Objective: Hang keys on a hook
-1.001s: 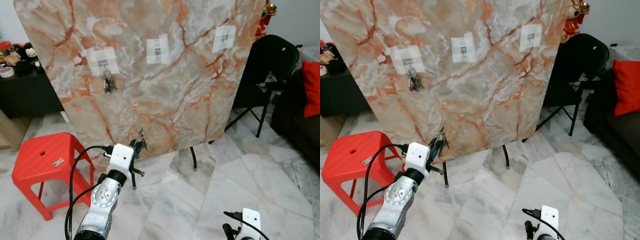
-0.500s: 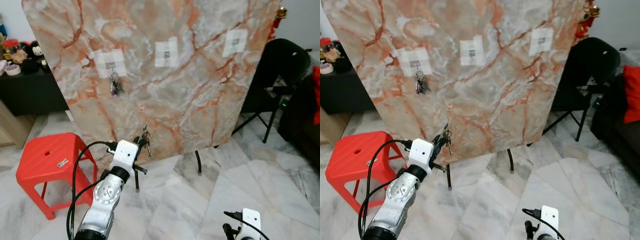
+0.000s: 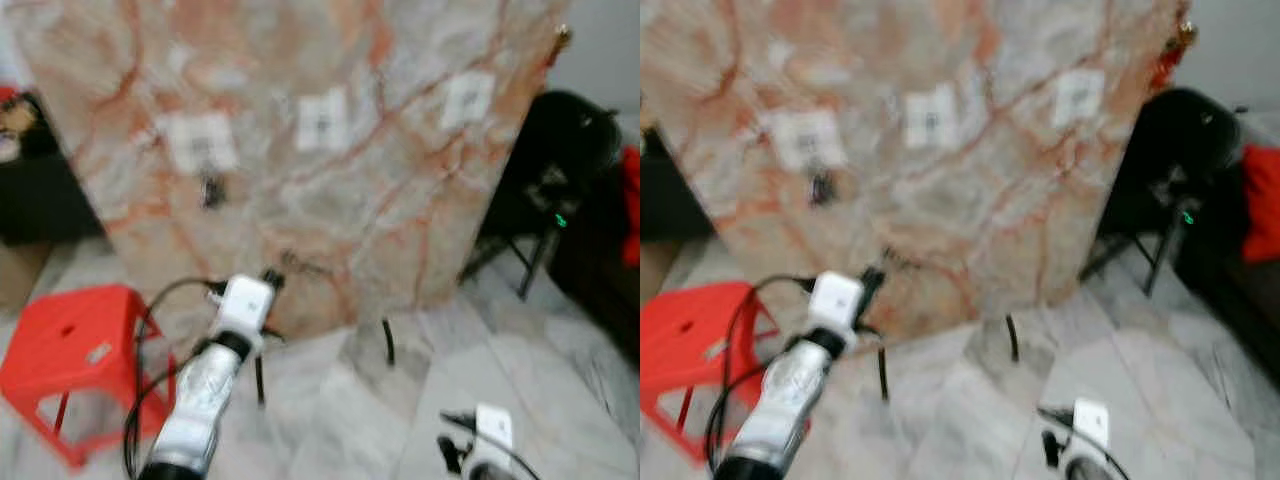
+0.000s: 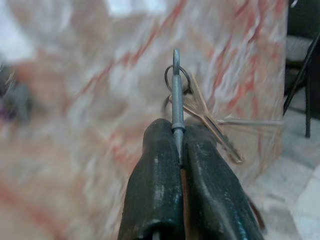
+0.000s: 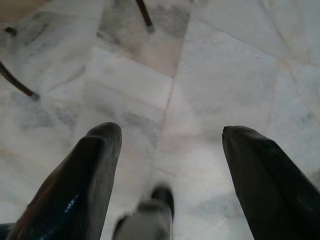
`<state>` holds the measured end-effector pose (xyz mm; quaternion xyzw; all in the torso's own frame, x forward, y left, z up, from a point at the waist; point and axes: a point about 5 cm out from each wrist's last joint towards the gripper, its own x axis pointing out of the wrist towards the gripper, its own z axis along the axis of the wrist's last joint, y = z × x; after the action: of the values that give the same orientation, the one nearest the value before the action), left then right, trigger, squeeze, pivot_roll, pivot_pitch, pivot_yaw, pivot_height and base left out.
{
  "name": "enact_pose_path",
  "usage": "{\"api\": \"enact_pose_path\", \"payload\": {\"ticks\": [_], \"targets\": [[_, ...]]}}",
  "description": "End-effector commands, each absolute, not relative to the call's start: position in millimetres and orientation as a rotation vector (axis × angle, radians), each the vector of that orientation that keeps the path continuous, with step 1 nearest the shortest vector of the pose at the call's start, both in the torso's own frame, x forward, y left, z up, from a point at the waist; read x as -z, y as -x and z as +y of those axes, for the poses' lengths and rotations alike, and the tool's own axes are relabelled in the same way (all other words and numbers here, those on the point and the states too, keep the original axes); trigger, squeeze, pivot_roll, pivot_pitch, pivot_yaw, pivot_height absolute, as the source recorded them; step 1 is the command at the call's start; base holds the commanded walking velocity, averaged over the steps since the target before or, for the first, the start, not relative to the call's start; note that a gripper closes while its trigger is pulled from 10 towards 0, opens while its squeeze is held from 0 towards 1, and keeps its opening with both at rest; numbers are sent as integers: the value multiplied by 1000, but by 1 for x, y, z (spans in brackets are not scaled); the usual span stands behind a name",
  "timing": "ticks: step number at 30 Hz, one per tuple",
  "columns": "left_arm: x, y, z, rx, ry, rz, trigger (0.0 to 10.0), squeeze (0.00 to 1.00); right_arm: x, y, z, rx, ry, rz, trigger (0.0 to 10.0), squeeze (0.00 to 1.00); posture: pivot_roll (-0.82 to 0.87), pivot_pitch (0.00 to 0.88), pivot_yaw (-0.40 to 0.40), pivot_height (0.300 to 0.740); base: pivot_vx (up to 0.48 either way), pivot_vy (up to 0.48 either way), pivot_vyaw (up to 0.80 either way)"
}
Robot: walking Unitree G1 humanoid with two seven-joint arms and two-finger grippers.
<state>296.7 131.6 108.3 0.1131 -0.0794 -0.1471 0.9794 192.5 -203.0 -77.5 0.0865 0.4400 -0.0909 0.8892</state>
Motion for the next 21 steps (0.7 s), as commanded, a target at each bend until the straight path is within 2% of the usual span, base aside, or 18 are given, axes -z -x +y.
{"api": "enact_pose_path", "payload": {"ticks": [1, 21], "targets": [[-112, -297, 121, 326, -225, -174, 10000, 0, 79, -187, -212, 209, -166, 929, 10000, 0, 16, 0, -26, 732, 262, 0, 0], [-117, -300, 125, 301, -212, -188, 10000, 0, 79, -187, -211, 203, -166, 925, 10000, 0, 17, 0, -26, 732, 263, 0, 0]]}}
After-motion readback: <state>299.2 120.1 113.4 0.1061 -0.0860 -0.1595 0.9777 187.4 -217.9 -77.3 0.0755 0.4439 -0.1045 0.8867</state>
